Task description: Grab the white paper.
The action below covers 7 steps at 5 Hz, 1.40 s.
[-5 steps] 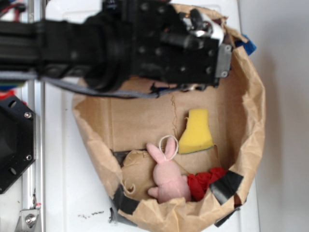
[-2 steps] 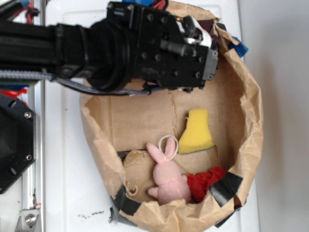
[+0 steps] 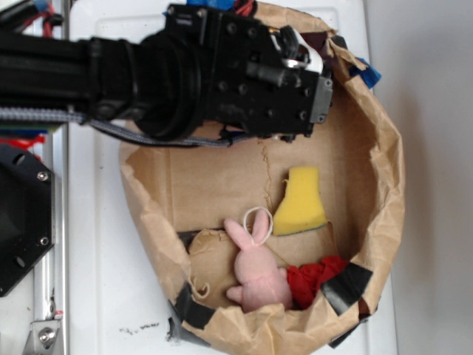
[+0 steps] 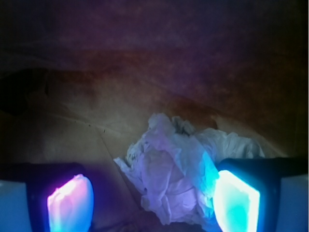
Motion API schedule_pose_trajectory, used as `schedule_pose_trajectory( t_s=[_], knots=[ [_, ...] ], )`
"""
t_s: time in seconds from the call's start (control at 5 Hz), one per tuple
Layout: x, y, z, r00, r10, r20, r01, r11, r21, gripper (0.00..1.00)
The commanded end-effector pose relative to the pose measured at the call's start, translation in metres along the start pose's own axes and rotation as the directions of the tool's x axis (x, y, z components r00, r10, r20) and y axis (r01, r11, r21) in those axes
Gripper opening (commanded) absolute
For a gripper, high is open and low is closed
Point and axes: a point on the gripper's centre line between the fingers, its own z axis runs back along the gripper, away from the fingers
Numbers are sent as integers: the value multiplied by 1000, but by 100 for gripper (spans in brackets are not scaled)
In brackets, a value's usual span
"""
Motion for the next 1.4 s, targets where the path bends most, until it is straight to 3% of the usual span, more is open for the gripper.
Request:
schedule_pose_trajectory(
  t_s=[0.0, 0.2, 0.4, 0.6, 1.2],
  knots=[
    [15, 11, 5, 998, 56, 12, -56, 998, -9, 100],
    [11, 10, -6, 999, 39, 18, -40, 999, 33, 100],
    [9, 10, -10, 1000, 22, 15, -23, 999, 43, 71],
    [9, 13, -11, 1000, 18, 18, -19, 999, 43, 0],
    [5, 21, -12, 999, 15, 30, -16, 999, 34, 0]
  ],
)
